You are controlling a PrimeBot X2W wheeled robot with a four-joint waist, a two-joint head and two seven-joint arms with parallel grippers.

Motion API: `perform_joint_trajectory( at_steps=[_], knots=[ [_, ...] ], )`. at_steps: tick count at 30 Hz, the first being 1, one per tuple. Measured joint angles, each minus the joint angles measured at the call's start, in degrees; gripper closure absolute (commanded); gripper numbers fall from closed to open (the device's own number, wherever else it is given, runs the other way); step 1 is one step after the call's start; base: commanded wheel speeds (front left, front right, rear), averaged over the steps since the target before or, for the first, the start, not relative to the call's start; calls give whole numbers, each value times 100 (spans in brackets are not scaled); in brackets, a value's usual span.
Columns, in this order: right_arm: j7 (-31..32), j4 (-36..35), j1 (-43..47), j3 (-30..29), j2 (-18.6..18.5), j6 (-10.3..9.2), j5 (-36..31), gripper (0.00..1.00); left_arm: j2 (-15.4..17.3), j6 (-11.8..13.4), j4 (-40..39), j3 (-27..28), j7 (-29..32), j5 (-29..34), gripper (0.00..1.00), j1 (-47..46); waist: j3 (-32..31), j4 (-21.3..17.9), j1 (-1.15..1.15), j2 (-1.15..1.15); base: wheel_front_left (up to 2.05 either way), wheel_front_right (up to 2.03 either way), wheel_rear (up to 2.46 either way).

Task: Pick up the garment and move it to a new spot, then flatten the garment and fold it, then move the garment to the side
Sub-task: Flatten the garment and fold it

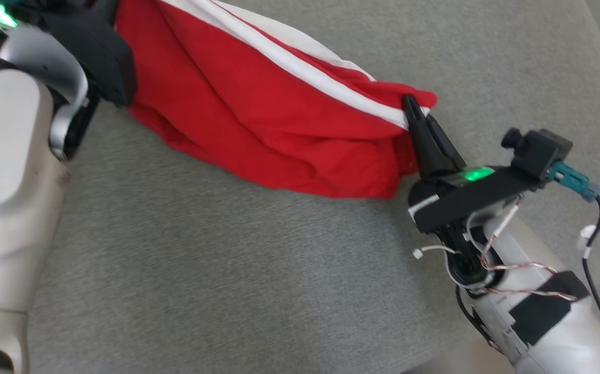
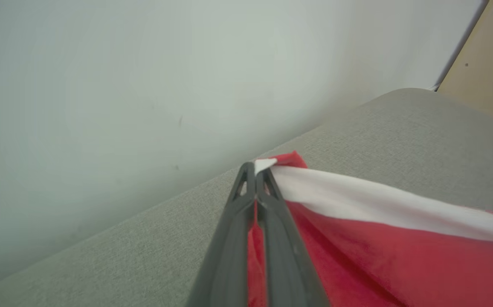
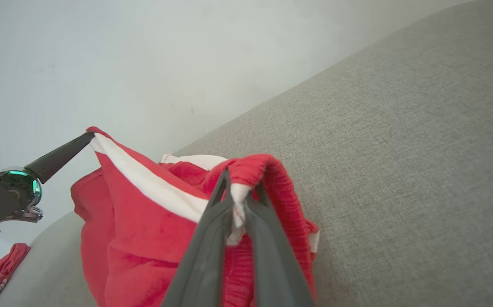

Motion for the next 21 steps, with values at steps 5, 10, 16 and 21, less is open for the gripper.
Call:
perform_joint_trajectory(
  at_steps=[5, 10, 16, 21],
  knots=[
    [-32, 236, -345, 47, 224, 0, 81, 100, 15, -31, 699, -83, -225, 48, 100, -397, 177, -252, 0, 0, 0, 0, 0],
    [-55, 352, -485, 45, 289, 0, 31, 0, 8, -38, 1293, -158, -566, 132, 33, -595, 249, -395, 0, 0, 0, 0, 0],
    [-69, 119, -144, -127, 157, 0, -226, 0, -56, -47, 1759, -266, -866, 85, 0, -634, 84, -372, -1, 0, 0, 0, 0],
    [-69, -292, 491, -403, 40, 0, -512, 0, -18, -57, 1992, -353, -994, -12, 0, -643, -139, -354, -2, -1, 0, 0, 0]
  ],
)
